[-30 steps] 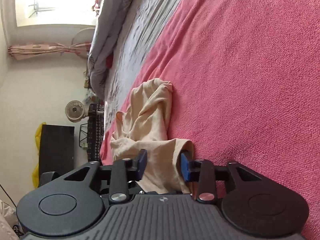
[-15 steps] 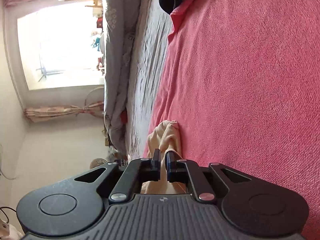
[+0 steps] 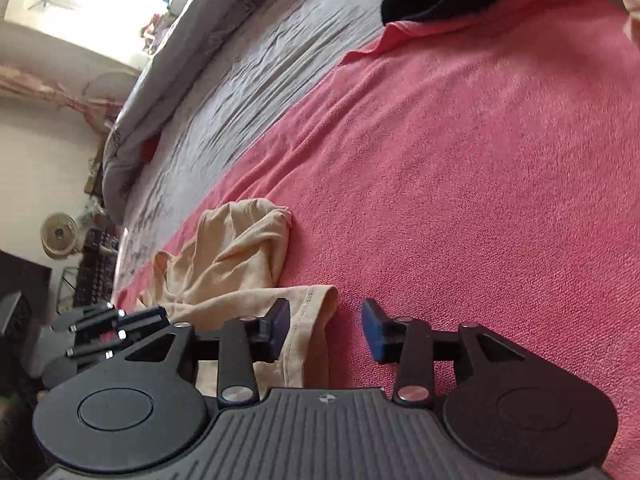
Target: Fold clothes
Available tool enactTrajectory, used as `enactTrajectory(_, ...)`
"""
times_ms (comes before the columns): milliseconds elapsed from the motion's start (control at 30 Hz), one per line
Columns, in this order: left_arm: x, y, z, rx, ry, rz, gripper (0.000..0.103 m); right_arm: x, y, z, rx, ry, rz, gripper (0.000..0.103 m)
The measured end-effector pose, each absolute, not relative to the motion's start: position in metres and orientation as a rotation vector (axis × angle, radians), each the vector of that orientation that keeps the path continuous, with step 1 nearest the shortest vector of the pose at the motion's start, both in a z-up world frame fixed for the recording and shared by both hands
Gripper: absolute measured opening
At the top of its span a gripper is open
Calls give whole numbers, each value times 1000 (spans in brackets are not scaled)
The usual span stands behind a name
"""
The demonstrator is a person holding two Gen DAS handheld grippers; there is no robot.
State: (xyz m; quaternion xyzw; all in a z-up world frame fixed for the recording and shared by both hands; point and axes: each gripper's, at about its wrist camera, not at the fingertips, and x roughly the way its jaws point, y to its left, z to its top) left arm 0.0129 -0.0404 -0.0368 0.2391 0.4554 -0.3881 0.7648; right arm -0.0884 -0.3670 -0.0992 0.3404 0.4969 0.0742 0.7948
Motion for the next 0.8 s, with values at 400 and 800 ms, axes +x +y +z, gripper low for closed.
enactTrajectory(400,39,15,-47,681,1018,-758,81,-81,-295,-74,273,1132,204,52)
enactTrajectory(800,77,47,-50,902,1099,-992,57,-79,-288,-74,231,1154,189,53)
